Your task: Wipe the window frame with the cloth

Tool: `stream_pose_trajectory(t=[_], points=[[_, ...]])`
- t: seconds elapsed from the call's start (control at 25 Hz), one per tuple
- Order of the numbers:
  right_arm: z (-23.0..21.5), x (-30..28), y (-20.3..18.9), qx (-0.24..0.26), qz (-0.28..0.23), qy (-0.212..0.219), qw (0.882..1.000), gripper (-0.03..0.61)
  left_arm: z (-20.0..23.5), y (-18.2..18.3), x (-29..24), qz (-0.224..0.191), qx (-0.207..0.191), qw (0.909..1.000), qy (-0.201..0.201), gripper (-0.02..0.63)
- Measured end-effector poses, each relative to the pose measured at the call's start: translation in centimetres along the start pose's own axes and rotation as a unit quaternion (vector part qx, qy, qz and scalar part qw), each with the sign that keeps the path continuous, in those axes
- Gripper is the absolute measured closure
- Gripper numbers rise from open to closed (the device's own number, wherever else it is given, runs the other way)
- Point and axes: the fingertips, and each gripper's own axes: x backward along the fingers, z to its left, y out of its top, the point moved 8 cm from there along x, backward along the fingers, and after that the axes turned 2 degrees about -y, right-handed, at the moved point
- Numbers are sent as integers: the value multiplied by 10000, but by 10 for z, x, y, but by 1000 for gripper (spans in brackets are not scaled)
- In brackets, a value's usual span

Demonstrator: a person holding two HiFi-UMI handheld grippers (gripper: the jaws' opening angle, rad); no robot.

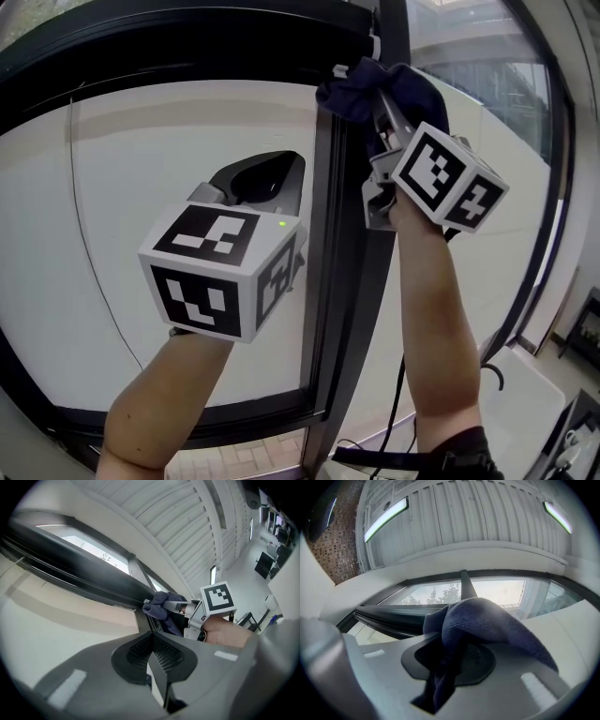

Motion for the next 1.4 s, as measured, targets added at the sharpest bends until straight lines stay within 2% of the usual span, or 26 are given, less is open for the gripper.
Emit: stream_pose_trajectory(t=[0.64, 1.2, 1.4], points=[[12, 57, -50, -76, 514, -169, 9985, 511, -10, -42, 30, 296, 387, 9987, -132, 620], [20, 105, -92, 166, 1146, -410, 9924, 511, -20, -74, 53, 515, 590, 9966, -235, 620], [23, 127, -113, 154, 1381, -436, 9893, 511, -29, -90, 61, 441, 693, 9959, -370, 620]])
